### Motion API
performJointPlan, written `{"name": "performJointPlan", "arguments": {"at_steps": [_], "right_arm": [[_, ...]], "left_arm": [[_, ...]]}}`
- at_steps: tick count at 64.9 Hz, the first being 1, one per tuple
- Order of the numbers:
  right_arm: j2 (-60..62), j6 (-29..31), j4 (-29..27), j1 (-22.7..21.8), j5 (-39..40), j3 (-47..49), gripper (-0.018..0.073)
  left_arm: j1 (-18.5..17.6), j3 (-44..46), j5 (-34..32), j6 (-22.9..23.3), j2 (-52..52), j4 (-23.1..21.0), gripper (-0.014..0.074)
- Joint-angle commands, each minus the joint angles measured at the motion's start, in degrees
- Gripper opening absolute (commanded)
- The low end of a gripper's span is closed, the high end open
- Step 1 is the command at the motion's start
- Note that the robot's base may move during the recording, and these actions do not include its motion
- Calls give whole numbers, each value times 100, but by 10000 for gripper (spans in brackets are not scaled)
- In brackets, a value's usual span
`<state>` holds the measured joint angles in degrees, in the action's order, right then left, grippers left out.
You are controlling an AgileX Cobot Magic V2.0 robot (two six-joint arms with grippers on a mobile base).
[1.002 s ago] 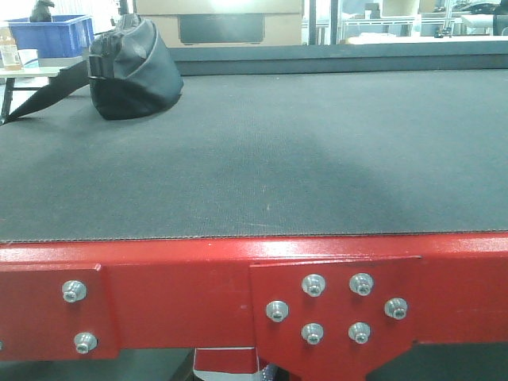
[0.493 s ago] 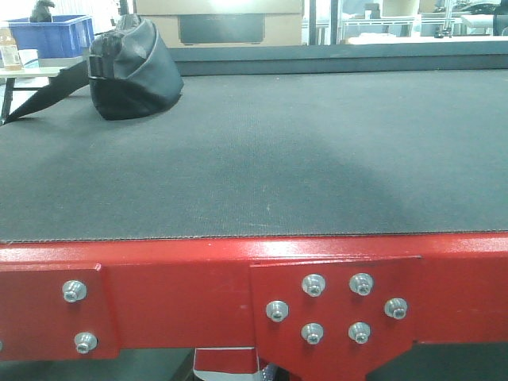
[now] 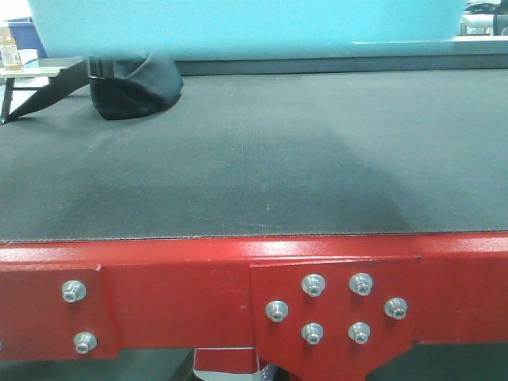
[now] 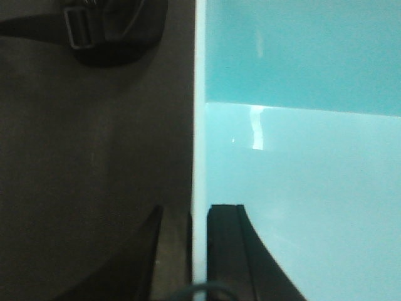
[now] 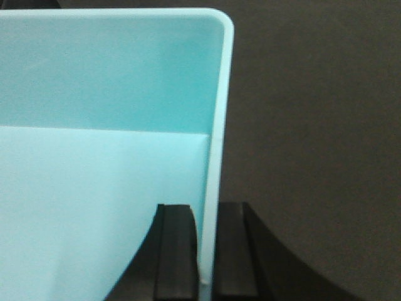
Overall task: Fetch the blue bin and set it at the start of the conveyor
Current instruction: 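Lower the light-blue bin onto the near end of the dark belt, then open both grippers and lift them away from the bin rims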
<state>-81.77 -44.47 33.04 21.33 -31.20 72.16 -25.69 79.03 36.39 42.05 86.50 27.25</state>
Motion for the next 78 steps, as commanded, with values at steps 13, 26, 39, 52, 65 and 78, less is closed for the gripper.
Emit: {"name": "performJointPlan", "arguments": {"at_steps": [13, 26, 39, 52, 65, 78], "right_arm": [[-936, -40, -38, -341, 1382, -260, -162], [-1449, -40, -38, -341, 1640, -260, -162], [-1689, -40, -38, -363, 1960, -260, -162], [-1849, -52, -38, -363, 1951, -249, -162], [-1849, -64, -38, -363, 1885, -35, 130], [-1849, -64, -38, -363, 1373, 282, 318]], "left_arm": [[46, -440, -1163, 58, 566, -59, -111], [46, -440, -1349, 58, 1023, -59, -111], [46, -440, -1642, 58, 1177, 18, -111], [86, -440, -1630, 58, 1269, 325, -109], [339, -407, -1564, 58, 1269, -116, 167], [375, -407, -1410, 58, 1269, -147, 428]]}}
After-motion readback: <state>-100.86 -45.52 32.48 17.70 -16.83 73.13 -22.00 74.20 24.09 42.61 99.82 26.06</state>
